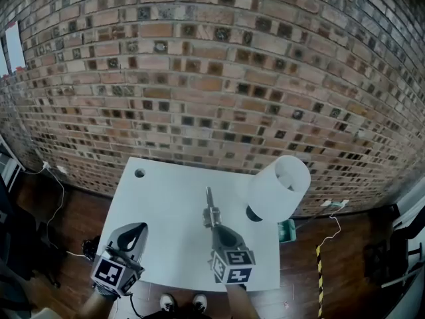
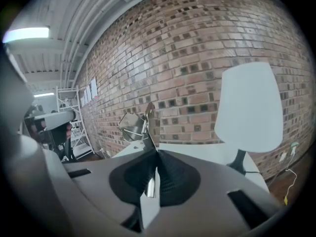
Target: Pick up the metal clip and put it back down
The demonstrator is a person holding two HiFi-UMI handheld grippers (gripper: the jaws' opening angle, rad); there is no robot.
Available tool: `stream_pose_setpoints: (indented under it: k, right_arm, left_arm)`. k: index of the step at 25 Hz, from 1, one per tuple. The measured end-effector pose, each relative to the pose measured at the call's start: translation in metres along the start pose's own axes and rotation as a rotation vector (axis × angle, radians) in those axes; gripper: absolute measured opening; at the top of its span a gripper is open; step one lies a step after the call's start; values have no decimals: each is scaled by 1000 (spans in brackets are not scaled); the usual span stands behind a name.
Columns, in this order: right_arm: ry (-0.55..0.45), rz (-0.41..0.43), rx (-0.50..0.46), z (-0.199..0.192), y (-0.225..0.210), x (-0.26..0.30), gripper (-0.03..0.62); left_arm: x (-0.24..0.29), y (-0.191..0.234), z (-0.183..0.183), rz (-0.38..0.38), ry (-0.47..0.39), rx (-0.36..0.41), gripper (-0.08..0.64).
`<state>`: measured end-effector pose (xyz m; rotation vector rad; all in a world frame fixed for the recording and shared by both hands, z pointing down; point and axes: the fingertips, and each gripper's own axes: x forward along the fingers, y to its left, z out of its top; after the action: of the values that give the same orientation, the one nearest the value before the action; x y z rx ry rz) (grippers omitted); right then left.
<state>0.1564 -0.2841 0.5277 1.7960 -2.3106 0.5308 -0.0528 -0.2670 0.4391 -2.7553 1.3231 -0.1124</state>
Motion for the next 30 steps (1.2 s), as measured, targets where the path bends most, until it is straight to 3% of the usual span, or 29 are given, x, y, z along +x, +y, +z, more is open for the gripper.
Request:
stream_pose_setpoints:
  k: [11,23,30]
  right_arm:
    - [-211,19,-23,69,-5,-59,0]
    - [-235,41,-20,77,-1,-70,0]
    - [-235,49,-21,77,1,-72,0]
  left_arm:
    - [13,-1,36,-1,-61,16,17]
    - [16,-10,39,-24,-35,6,17]
    - [19,-12,40,-9,1,54,17]
